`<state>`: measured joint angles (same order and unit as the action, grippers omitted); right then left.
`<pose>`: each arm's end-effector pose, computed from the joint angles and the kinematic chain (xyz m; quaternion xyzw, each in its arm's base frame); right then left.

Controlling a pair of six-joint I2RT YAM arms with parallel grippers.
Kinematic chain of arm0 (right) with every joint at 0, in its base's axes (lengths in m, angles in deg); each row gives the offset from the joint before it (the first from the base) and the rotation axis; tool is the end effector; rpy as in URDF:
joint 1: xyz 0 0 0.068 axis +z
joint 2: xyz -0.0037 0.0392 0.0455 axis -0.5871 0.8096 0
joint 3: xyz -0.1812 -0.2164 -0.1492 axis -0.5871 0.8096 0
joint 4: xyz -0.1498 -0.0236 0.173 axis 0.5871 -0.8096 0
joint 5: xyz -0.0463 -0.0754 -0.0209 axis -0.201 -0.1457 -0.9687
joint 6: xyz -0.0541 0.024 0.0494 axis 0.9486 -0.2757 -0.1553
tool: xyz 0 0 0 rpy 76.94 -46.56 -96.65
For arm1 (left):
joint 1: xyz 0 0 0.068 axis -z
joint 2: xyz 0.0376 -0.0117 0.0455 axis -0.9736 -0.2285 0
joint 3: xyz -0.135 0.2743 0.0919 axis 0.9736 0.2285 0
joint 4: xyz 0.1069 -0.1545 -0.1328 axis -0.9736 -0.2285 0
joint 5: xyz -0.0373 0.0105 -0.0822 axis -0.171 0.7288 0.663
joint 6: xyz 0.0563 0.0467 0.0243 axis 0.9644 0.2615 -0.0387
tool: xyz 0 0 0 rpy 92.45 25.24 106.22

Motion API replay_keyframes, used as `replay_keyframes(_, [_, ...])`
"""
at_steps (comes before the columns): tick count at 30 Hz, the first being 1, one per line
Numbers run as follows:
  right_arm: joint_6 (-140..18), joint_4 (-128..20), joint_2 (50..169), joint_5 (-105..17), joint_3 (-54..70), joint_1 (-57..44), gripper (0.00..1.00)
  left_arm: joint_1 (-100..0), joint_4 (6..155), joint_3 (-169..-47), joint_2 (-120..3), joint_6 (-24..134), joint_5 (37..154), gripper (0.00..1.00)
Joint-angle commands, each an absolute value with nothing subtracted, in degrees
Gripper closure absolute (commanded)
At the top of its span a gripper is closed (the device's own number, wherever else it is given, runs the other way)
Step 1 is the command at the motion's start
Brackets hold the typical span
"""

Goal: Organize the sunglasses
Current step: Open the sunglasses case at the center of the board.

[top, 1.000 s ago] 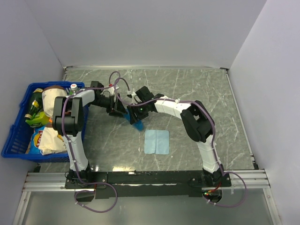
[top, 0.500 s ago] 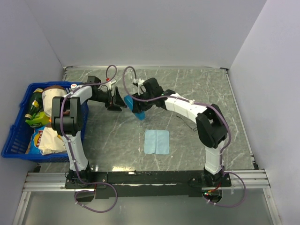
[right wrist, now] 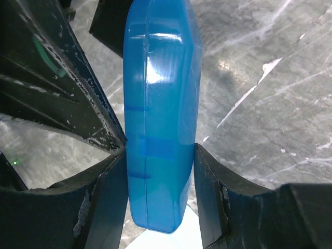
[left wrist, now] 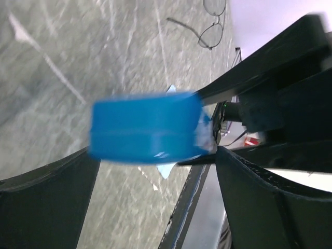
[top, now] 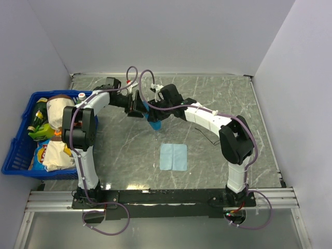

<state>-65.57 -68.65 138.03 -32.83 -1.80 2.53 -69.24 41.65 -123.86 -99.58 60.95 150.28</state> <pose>0.3366 0.2942 0.2899 -0.2743 0.8514 0.3102 0.3220 0.4055 -0.1128 0.2485 0.1230 0.8306 -0.5299 0.1188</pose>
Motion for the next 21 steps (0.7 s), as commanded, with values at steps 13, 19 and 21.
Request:
replay_keyframes(13, [-67.97, -65.62, 134.51, -33.69, -1.01, 2.37, 0.44, -66.51, 48.38, -127.61, -98.44, 51.27, 149.17, 0.04])
replay_keyframes(19, [-68.50, -64.83, 133.80, -32.28, -0.22, 1.67, 0.43, -66.51, 49.97, -125.32, -98.08, 50.56, 149.26, 0.21])
replay_keyframes(21, [-68.59, -64.74, 133.63, -32.20, -0.22, 1.23, 0.42, -66.60, 50.06, -125.06, -98.08, 50.56, 149.35, 0.26])
